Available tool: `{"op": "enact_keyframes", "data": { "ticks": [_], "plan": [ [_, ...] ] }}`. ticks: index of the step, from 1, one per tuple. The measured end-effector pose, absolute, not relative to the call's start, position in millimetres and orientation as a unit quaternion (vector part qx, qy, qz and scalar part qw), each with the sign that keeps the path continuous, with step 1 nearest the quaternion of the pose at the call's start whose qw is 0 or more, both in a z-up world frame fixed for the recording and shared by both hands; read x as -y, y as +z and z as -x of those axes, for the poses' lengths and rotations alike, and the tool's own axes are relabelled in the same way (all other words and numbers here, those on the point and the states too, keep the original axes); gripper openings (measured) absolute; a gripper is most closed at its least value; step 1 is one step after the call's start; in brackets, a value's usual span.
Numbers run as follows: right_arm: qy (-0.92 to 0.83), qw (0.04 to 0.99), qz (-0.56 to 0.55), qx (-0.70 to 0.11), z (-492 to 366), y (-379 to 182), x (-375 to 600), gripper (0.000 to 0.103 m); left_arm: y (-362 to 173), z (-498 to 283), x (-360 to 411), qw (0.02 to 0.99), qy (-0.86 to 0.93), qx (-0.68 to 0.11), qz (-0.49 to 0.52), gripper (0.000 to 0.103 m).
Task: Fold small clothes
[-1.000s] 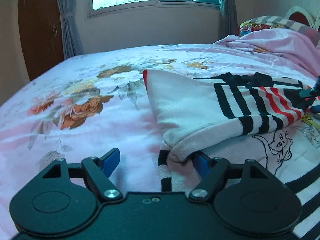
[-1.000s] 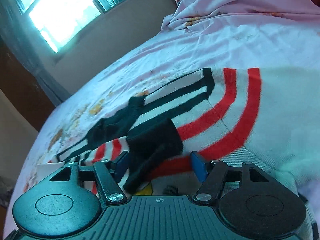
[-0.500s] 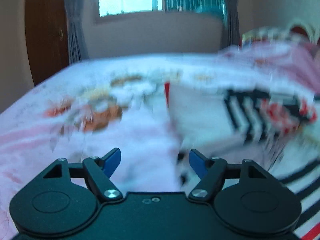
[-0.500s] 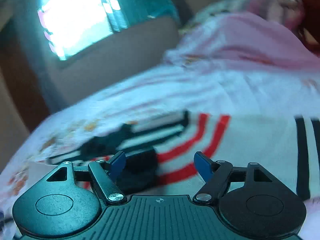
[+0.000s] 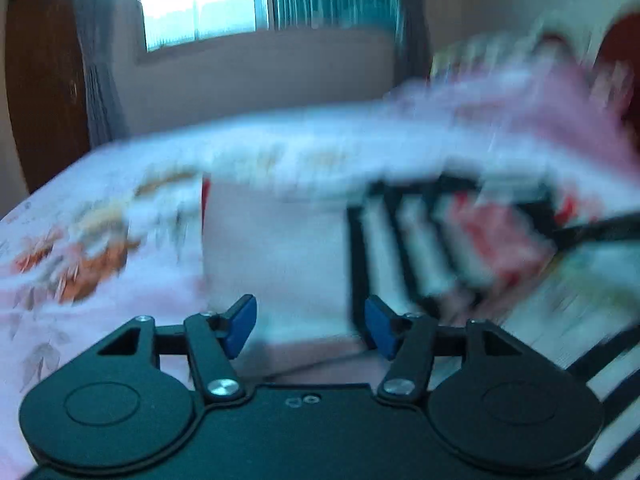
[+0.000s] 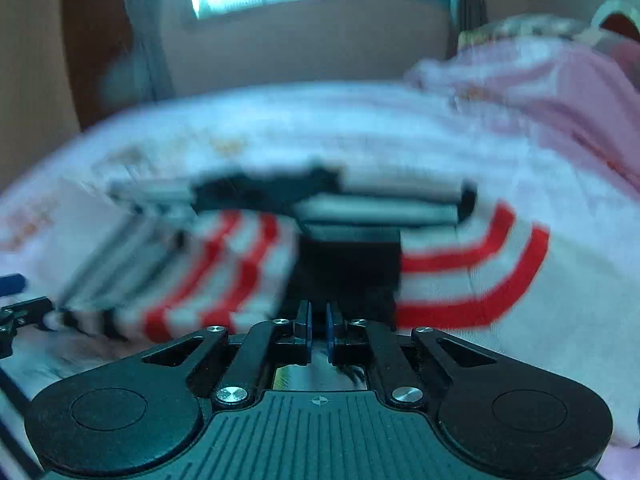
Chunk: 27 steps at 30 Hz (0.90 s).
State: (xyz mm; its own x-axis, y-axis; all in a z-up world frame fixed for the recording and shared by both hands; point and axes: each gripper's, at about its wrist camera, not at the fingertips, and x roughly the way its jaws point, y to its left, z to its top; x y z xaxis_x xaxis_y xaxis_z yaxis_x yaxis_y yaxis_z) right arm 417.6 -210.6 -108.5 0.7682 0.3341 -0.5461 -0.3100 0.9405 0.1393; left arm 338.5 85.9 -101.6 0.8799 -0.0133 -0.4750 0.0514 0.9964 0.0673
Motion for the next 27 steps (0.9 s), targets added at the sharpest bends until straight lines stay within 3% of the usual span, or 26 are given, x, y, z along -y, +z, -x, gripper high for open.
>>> {"op": "enact_keyframes", "data": {
  "ticks": [3, 5, 14, 18, 23, 24, 26, 27],
  "plan": [
    [0.203, 0.946, -0.010, -0.252, -404, -107, 198, 0.005, -110, -343, -70, 0.963, -0.039, -0.259, -0.063, 0.070],
    [0.174, 0.930, 0.017, -0.322, -423, -134, 186, 0.005, -134, -363, -63, 0.945, -0.039, -0.315, -0.083, 0.075],
    [0.205, 0.944, -0.029, -0.258, -405, -116, 197, 0.005, -112, -336, -79, 0.975, -0.018, -0.223, 0.010, 0.073],
    [0.185, 0.934, -0.010, -0.306, -417, -130, 186, 0.005, -129, -362, -77, 0.951, 0.029, -0.308, -0.003, 0.075],
    [0.173, 0.944, -0.087, -0.268, -381, -109, 236, 0.005, -115, -343, -80, 0.959, 0.028, -0.283, -0.011, 0.073],
    [0.161, 0.947, -0.114, -0.255, -368, -106, 259, 0.011, -113, -333, -85, 0.960, 0.032, -0.278, -0.009, 0.073],
    [0.106, 0.951, -0.168, -0.236, -342, -102, 315, 0.065, -112, -314, -98, 0.964, 0.049, -0.260, 0.006, 0.074],
    [0.071, 0.953, -0.191, -0.224, -329, -102, 342, 0.098, -112, -305, -106, 0.966, 0.058, -0.253, 0.016, 0.074]
  ]
}}
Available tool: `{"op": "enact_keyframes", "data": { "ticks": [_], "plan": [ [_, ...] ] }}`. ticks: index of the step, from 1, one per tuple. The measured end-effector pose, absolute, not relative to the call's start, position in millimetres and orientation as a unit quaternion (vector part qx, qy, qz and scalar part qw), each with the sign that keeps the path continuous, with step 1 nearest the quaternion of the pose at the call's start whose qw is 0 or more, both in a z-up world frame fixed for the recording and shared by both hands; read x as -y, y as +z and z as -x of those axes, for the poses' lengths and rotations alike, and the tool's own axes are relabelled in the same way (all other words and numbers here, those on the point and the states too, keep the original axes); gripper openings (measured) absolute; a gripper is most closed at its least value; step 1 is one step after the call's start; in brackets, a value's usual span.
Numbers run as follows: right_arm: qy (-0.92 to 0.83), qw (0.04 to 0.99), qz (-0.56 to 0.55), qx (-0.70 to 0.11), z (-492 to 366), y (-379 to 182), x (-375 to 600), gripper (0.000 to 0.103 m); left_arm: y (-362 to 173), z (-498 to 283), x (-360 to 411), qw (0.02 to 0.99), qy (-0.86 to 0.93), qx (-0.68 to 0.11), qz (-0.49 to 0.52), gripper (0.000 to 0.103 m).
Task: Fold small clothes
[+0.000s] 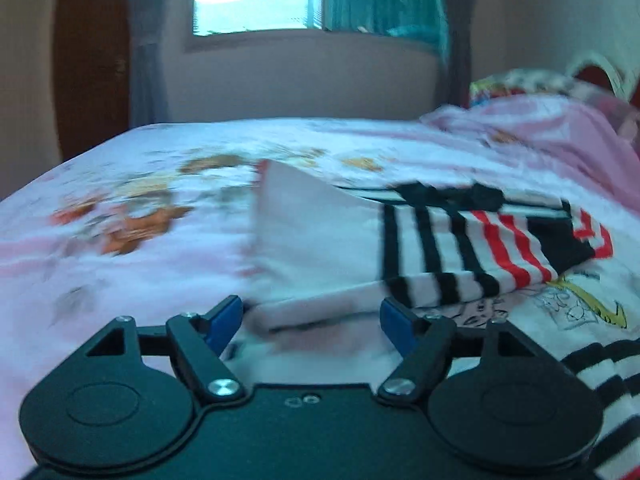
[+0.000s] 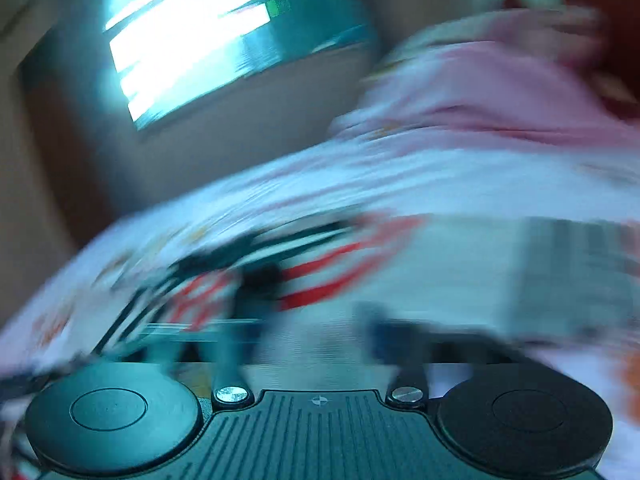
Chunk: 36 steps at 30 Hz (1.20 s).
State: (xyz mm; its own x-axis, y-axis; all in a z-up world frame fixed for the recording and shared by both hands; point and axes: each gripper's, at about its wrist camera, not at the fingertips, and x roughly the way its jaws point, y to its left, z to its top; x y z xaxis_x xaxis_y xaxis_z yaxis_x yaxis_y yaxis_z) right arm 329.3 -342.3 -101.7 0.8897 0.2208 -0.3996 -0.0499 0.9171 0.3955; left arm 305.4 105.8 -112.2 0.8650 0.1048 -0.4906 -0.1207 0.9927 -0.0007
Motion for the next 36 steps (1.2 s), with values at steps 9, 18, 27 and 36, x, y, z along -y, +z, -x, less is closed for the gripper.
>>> {"op": "enact_keyframes", "data": {
  "ticks": [9, 18, 27, 36],
  "plan": [
    [-0.128, 0.868, -0.447, -0.174, -253, -147, 566, 0.061, -117, -279, -155, 0.947, 0.109, -0.292, 0.076, 0.075],
    [-0.122, 0.864, -0.452, -0.184, -308, -161, 594, 0.032, -125, -274, -159, 0.944, 0.103, -0.303, 0.084, 0.077],
    [-0.140, 0.874, -0.403, -0.233, -327, -164, 611, 0.006, -114, -267, -213, 0.932, 0.167, -0.317, 0.056, 0.076],
    [-0.079, 0.950, -0.245, -0.176, -367, -73, 488, 0.006, -134, -260, -241, 0.934, 0.154, -0.315, 0.067, 0.081]
  ]
}}
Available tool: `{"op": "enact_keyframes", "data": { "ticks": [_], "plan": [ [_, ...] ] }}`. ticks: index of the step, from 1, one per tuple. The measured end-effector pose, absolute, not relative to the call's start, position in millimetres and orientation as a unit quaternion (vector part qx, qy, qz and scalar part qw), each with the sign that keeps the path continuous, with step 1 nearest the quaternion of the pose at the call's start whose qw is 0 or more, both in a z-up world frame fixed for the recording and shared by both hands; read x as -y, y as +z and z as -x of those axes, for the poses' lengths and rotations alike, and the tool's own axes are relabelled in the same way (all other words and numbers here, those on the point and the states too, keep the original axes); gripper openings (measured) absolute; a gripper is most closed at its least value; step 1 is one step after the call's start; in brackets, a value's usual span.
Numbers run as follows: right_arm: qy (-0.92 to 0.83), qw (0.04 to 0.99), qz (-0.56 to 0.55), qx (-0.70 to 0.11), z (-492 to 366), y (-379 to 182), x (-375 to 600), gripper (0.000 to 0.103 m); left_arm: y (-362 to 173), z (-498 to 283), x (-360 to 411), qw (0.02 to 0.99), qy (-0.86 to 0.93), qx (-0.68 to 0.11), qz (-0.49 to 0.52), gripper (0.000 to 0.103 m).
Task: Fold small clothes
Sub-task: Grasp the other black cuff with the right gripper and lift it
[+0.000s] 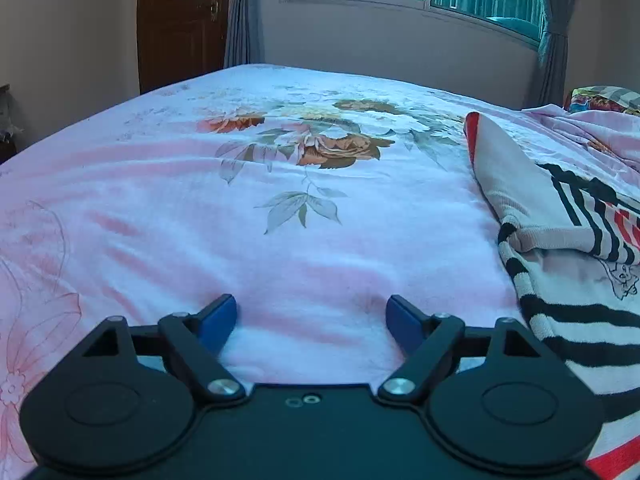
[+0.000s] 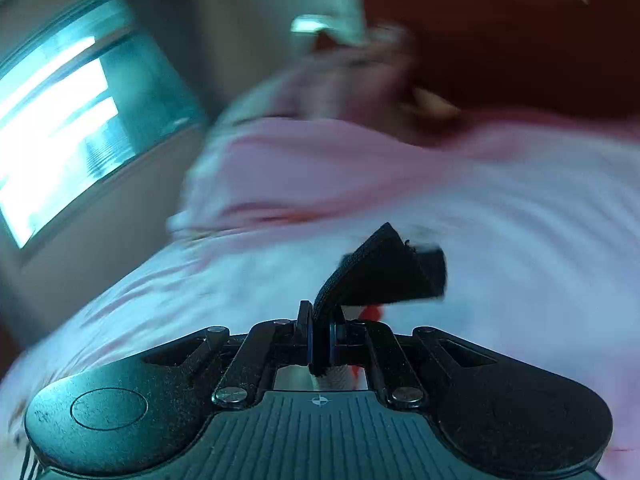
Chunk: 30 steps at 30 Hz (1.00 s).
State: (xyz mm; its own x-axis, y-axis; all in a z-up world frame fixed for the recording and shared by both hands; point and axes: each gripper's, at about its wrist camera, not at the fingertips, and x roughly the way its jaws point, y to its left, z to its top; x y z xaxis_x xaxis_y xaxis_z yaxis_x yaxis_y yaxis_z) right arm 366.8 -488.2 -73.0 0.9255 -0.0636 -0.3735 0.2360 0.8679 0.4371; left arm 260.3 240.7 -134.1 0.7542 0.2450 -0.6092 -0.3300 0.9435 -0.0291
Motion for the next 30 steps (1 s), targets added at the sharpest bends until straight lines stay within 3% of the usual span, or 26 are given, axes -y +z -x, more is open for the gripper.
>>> {"op": "enact_keyframes", "data": {
  "ticks": [9, 15, 19, 20, 21, 22, 23, 24, 27, 30],
  "plan": [
    [0.155, 0.966, -0.121, -0.166, -418, -21, 195, 0.006, -134, -251, -248, 0.940, 0.139, -0.295, 0.104, 0.082],
    [0.273, 0.933, -0.013, -0.234, -410, -81, 28, 0.006, -134, -247, -255, 0.942, 0.130, -0.282, 0.128, 0.082],
    [0.276, 0.922, 0.050, -0.266, -398, -125, -15, 0.006, -134, -245, -257, 0.943, 0.126, -0.276, 0.138, 0.082],
    [0.273, 0.925, 0.056, -0.259, -396, -127, -17, 0.010, -134, -244, -257, 0.943, 0.125, -0.275, 0.139, 0.082],
    [0.277, 0.923, 0.059, -0.262, -394, -127, -19, 0.028, -135, -245, -257, 0.943, 0.125, -0.274, 0.140, 0.082],
    [0.288, 0.919, 0.057, -0.262, -390, -125, -18, 0.063, -135, -245, -257, 0.943, 0.125, -0.274, 0.140, 0.082],
    [0.301, 0.918, 0.054, -0.253, -389, -120, -10, 0.073, -135, -245, -257, 0.943, 0.126, -0.274, 0.139, 0.082],
    [0.322, 0.917, 0.057, -0.227, -378, -112, 1, 0.076, -135, -245, -257, 0.943, 0.126, -0.275, 0.139, 0.082],
    [0.336, 0.918, 0.074, -0.197, -351, -98, 24, 0.073, -134, -245, -258, 0.943, 0.125, -0.276, 0.139, 0.082],
    [0.293, 0.937, 0.050, -0.184, -347, -91, 78, 0.047, -120, -247, -252, 0.949, 0.094, -0.264, 0.142, 0.079]
  ]
}}
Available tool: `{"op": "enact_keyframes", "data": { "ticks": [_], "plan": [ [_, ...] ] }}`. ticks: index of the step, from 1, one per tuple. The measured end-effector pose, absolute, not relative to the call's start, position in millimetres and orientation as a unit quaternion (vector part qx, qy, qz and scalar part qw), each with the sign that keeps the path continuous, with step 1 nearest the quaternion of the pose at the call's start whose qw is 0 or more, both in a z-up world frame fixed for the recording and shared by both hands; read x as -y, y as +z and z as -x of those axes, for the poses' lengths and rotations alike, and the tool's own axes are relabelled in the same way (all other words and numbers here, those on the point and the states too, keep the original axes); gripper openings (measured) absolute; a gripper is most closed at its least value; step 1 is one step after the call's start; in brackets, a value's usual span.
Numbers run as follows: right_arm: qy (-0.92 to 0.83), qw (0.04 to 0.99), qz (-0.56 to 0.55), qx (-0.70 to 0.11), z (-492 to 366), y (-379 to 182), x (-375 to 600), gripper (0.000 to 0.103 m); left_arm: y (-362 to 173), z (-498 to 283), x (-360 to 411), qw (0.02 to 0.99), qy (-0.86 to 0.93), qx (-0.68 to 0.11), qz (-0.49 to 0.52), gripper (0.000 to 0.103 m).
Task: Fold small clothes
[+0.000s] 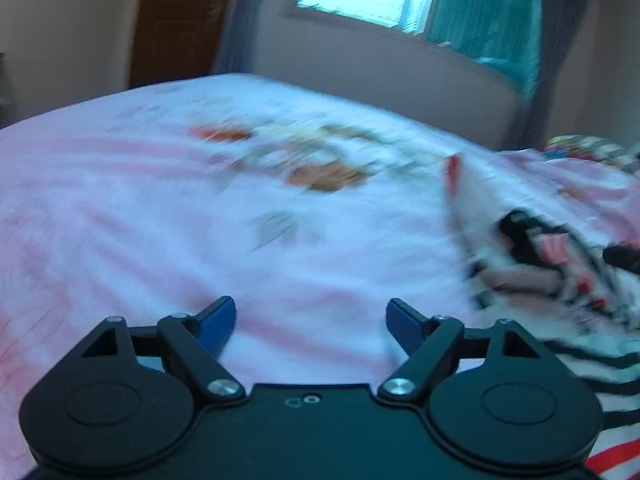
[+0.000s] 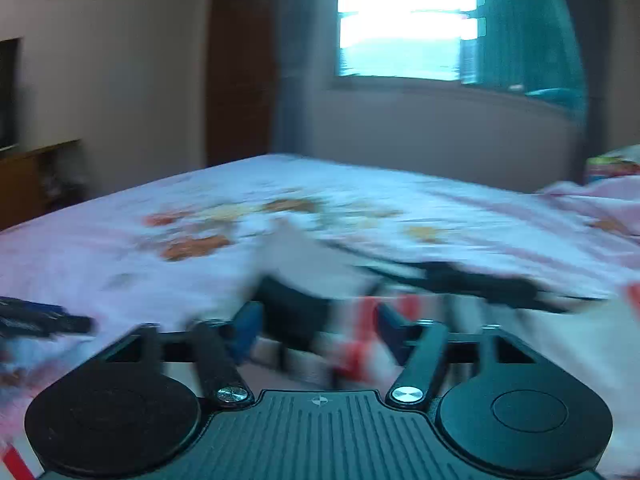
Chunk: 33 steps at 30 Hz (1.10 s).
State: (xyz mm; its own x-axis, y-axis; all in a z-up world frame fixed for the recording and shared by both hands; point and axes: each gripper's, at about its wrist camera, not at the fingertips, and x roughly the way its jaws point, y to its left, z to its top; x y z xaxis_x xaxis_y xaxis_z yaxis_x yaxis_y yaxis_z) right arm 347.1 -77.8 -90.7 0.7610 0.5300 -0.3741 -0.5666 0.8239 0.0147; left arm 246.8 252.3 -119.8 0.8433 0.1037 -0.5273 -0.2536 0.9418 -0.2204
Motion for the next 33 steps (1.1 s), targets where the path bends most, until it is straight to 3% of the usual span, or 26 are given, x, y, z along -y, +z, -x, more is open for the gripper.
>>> {"op": "enact_keyframes", "data": {
  "ticks": [7, 15, 16, 17, 26, 27, 28, 33],
  "plan": [
    [0.130, 0.969, 0.004, -0.212, -395, -94, 218, 0.044, -87, -317, -188, 0.948, -0.065, -0.239, 0.199, 0.078],
    [0.112, 0.970, -0.045, -0.211, -436, -99, 281, 0.044, -112, -396, -162, 0.915, -0.077, -0.310, 0.245, 0.073],
    [0.112, 0.970, -0.046, -0.209, -444, -98, 284, 0.044, -115, -401, -163, 0.914, -0.078, -0.312, 0.248, 0.058],
    [0.115, 0.970, -0.047, -0.209, -454, -97, 286, 0.044, -120, -408, -165, 0.910, -0.078, -0.324, 0.247, 0.005],
    [0.126, 0.947, -0.108, -0.274, -530, -107, 310, 0.044, -124, -410, -153, 0.923, -0.089, -0.310, 0.210, 0.003],
    [0.123, 0.948, -0.104, -0.273, -531, -109, 312, 0.021, -123, -410, -153, 0.925, -0.089, -0.305, 0.209, 0.002],
    [0.123, 0.949, -0.101, -0.272, -532, -110, 314, 0.008, -120, -410, -151, 0.927, -0.097, -0.296, 0.209, 0.002],
    [0.090, 0.946, -0.088, -0.298, -544, -129, 327, 0.009, -118, -420, -127, 0.934, -0.100, -0.306, 0.156, 0.003]
  ]
}}
